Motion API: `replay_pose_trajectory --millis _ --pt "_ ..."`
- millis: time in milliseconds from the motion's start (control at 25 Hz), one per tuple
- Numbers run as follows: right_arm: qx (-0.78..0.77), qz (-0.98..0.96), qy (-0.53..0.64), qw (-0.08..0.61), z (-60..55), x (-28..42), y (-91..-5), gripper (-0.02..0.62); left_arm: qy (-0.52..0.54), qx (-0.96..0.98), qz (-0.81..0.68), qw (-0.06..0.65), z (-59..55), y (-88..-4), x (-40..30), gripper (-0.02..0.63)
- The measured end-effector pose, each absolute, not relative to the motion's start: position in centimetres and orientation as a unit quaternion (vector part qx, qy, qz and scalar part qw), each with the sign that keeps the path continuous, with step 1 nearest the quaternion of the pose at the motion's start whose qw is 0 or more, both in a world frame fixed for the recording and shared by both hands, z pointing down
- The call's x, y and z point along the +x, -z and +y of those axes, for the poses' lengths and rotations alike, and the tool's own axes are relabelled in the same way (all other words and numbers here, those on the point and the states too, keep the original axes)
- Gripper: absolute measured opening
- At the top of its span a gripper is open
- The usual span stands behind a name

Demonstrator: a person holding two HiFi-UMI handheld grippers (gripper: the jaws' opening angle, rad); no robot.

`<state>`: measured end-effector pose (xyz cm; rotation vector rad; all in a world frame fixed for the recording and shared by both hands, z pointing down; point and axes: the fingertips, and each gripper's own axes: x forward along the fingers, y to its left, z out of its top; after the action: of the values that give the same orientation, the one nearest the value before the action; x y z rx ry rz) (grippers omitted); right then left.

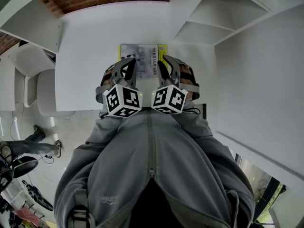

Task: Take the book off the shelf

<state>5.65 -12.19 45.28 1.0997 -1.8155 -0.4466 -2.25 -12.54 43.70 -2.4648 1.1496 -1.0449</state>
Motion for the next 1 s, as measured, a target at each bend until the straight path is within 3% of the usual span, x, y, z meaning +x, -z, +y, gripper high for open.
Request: replay_pose_trajectory --millis 120,320,800,1000 --pt "0.473 -0.747 0.191 0.426 -12.5 5.2 -42.2 0.078 0.319 -0.844 0.417 0.11 -12.8 -41.4 -2.5 0.008" --pt "0.512 -0.761 0.19 0.349 -12.6 5.0 -37.6 0.046 0.249 -0.852 0.451 0.096 -12.8 -38.0 -2.6 0.008" --pt "0.572 -0.812 0.068 0.097 -12.8 6.7 -31.2 0.028 0.121 -0.849 0.507 0.086 -13.4 -32.2 -3.5 0.008" --pt "0.583 -0.81 0.033 0.052 -12.8 7.4 -31.1 0.028 0.084 -0.852 0.513 0.058 -13.3 -31.8 -3.8 0.006"
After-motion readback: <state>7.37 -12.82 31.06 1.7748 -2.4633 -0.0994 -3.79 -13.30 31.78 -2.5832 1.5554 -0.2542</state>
